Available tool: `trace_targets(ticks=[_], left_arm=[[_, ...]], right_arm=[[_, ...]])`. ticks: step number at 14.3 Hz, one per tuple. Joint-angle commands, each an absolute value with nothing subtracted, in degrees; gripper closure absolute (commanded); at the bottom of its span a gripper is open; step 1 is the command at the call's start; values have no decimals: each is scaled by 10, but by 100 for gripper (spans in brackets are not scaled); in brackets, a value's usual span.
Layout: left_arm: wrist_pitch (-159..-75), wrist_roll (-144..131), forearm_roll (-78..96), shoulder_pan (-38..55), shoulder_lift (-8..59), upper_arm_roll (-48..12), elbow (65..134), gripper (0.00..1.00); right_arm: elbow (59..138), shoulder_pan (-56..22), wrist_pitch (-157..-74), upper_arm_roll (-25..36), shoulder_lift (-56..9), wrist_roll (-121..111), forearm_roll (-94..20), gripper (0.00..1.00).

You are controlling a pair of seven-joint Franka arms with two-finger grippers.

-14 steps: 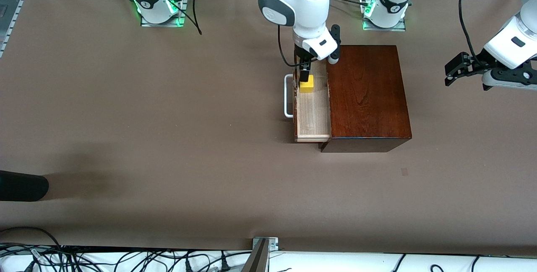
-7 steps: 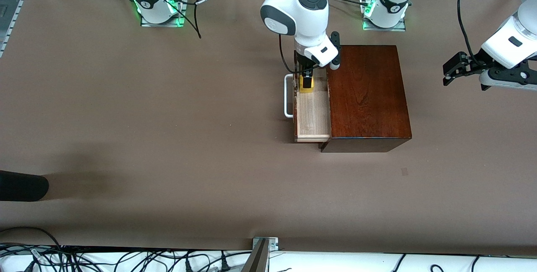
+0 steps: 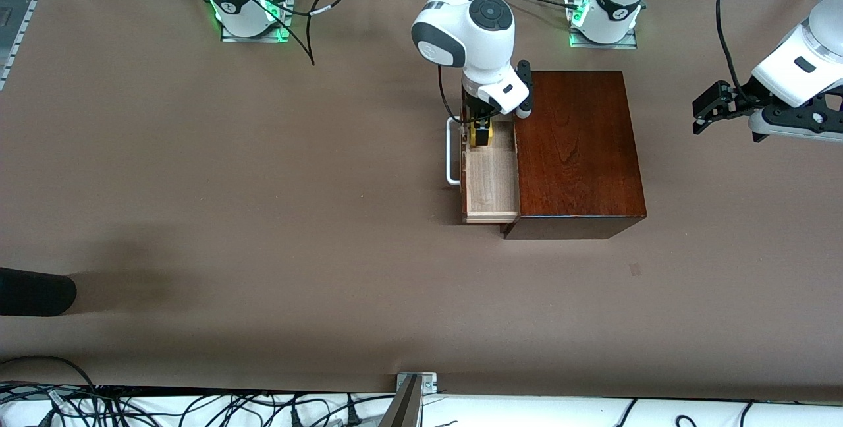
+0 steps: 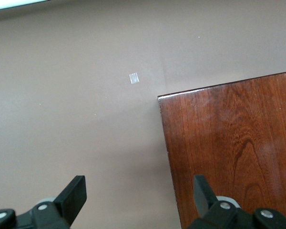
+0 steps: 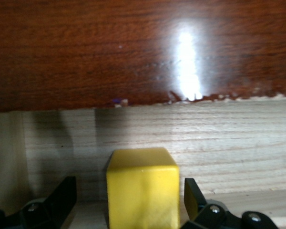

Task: Open drawer, take yellow block, close drawer
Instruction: 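Close the right gripper on the yellow block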

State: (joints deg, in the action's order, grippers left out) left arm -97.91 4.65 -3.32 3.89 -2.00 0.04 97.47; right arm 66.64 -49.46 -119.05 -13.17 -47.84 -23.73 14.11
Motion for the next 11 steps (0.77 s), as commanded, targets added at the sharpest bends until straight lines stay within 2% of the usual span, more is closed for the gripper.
trace_targets(ticks=[1,2,3,6,10,11], left_arm=[[-972,48,-25,40,-25,1,972,0],[-972,49,-25,40,-25,1,971,0],[-972,48,-25,40,-25,1,971,0],[-972,47,-25,40,-25,1,972,0],[-972,48,-24,40,-25,1,971,0],[-972,47,-24,40,-25,1,971,0]], right_arm=[[645,-501,-1186,-127,-488,-240,157,41],[645,-501,-1184,-127,-484,-239,158,74],[644,-501,-1184,-125,-483,-240,158,100],[640,-497,-1168,-123,-473,-243,160,100],[518,-496,-1019,-130,-457,-243,153,100],[512,-484,-993,-129,-431,-243,132,100]])
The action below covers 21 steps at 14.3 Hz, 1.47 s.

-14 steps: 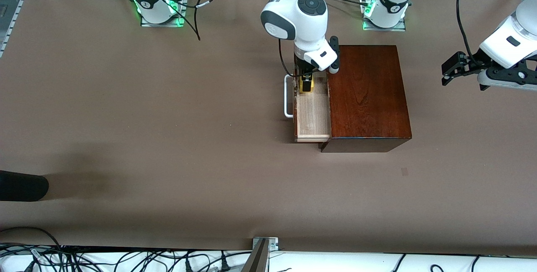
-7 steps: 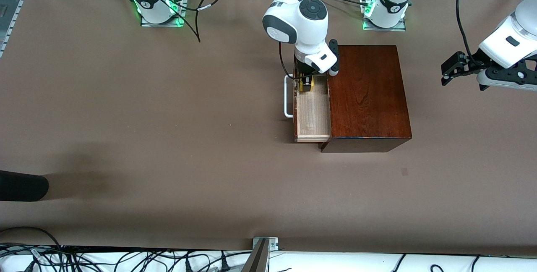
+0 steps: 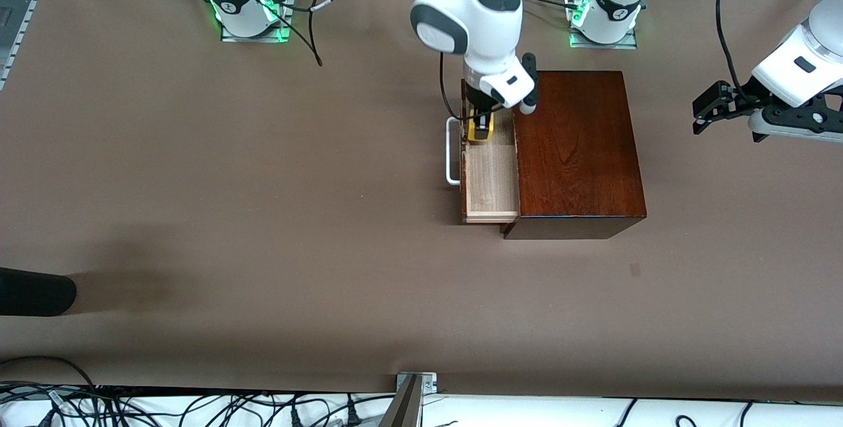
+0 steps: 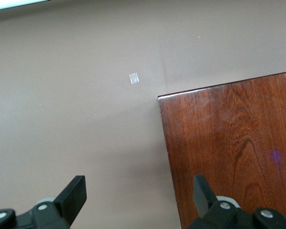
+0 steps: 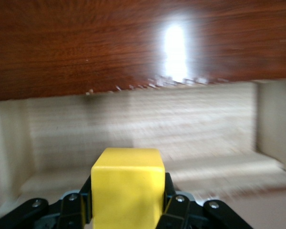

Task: Open drawer, take yellow block, close drawer
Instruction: 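Lift the block out with the right gripper while the left gripper reaches the drawer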

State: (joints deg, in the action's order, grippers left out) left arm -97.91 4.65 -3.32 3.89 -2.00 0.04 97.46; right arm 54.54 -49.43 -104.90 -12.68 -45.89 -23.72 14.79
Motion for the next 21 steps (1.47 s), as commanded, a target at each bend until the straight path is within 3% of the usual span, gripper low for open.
trace_targets(ticks=[1,4,7,12,17,21], left_arm=[[-972,47,-24,40,-25,1,971,0],[-972,47,-24,40,-25,1,971,0],[-972,47,-22,41,-22,0,961,0],[-901,49,-20,44,39,-96,880,0],[-900,47,9,52,93,-201,873,0],[-903,45,171,96,170,-215,847,0]], right_arm=[[513,-456,-978,-129,-407,-243,97,100],[513,-382,-931,-127,-344,-241,70,100],[514,-280,-877,-127,-324,-243,41,100],[519,-153,-844,-110,-311,-243,4,100],[765,-132,-950,-16,-187,-226,-40,100],[908,-132,-996,27,-144,-153,-47,100]])
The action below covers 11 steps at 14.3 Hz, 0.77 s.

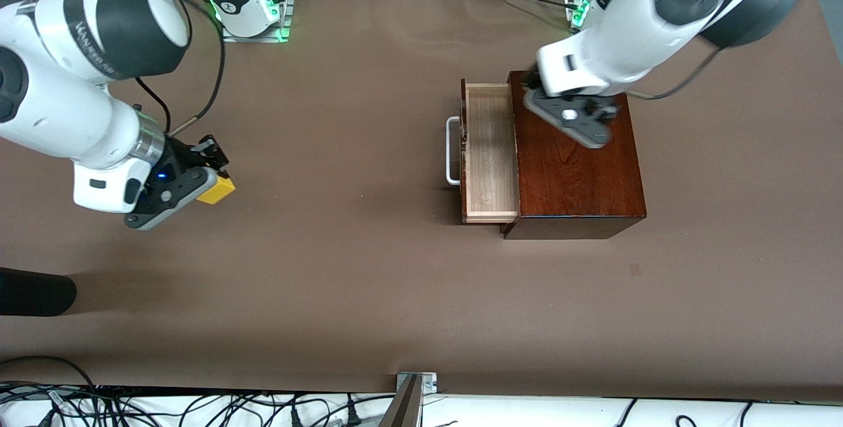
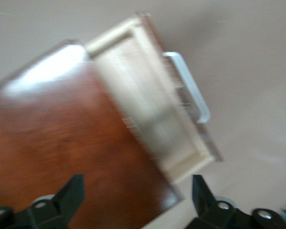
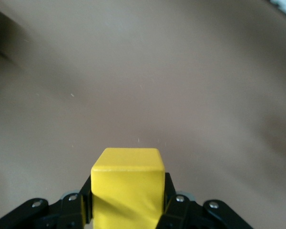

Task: Open drawer, take yellow block, close drawer
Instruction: 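Lift the block out with the right gripper while the left gripper reaches the drawer, then push the drawer shut with the left gripper while the right gripper sets the block down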

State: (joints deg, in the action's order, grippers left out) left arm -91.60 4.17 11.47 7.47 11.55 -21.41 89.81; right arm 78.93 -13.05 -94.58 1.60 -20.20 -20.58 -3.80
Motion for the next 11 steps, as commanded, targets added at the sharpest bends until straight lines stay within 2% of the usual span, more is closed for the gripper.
trace_targets(ticks=[1,6,11], left_arm=[[-902,44,177,111,194,-215,825,0],[-908,57,147,191,260,-213,805,0],[-1000,200,37,243,309,-215,805,0]], right_arm=[[952,-130,-1029,36,-135,-129,-45,100],[1119,-124,-1205,50,-123,-121,-40,100],[1265,-124,-1383,50,-126,-115,-41,100]])
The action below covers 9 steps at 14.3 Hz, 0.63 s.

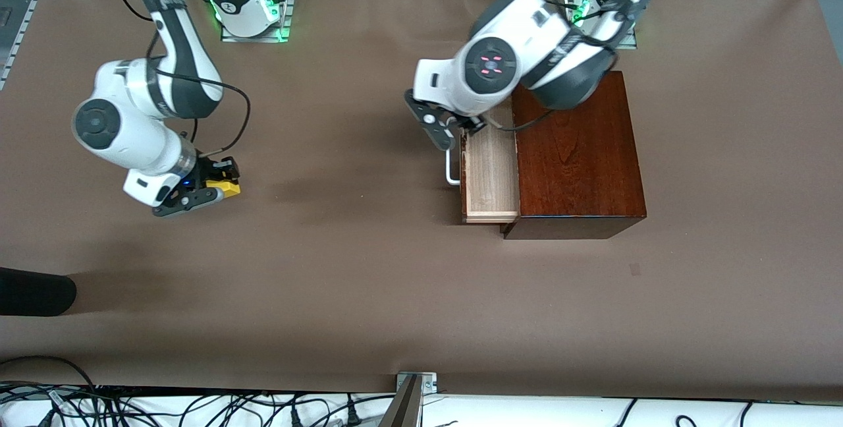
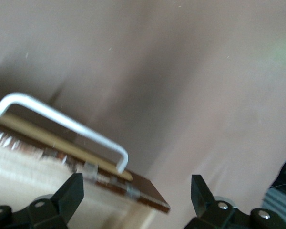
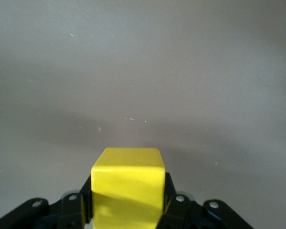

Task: Open drawer, take yellow block, close drawer
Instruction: 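Push the drawer shut with the left gripper while the right gripper sets the block down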

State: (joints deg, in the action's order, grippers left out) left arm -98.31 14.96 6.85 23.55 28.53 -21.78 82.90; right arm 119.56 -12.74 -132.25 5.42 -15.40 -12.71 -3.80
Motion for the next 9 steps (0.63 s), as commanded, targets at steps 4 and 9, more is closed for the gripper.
trace_targets(ticks=[4,9], left_arm=[[-1056,326,-54,274,351,-214,804,0],[-1099,337,-128,308,389,-214,808,0]], right_arm=[[1309,-125,-1452,49,-148,-52,-41,100],[1332,-126,-1499,48,-168,-11,-40,100]])
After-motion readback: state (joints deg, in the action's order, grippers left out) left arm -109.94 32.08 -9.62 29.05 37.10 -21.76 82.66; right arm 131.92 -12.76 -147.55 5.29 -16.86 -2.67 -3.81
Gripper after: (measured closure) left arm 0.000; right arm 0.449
